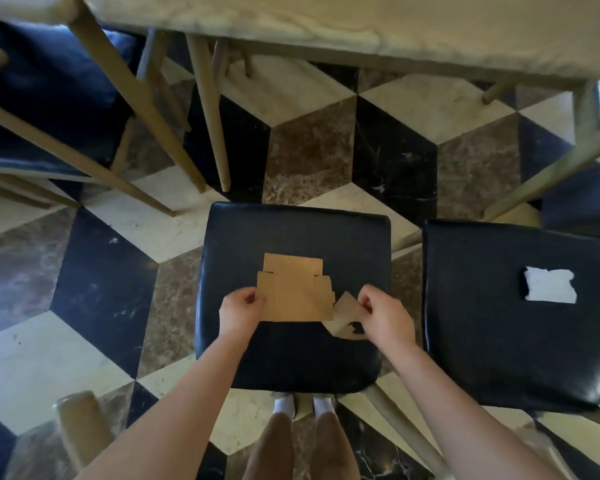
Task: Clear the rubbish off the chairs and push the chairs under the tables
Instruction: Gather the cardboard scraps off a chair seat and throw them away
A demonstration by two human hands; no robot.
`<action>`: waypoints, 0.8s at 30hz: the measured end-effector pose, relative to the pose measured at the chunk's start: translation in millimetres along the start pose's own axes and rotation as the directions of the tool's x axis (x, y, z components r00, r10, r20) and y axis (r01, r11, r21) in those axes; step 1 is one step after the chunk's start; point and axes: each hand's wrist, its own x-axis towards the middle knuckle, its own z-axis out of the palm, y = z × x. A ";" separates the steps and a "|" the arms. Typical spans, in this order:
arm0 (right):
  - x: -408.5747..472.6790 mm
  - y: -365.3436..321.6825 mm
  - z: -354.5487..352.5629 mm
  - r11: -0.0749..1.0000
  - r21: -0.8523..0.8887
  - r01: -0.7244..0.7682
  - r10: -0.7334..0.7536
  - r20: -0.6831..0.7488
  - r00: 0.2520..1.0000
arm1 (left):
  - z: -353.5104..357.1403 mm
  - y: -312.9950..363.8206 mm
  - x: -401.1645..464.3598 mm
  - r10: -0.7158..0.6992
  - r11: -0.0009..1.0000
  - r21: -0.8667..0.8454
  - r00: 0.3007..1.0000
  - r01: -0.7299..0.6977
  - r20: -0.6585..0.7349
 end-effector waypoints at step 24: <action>-179.2 36.3 -219.1 0.897 -0.178 0.405 -0.382 -0.772 0.508 | 59.8 183.0 -270.8 0.212 0.929 -0.368 0.874 -0.041 0.437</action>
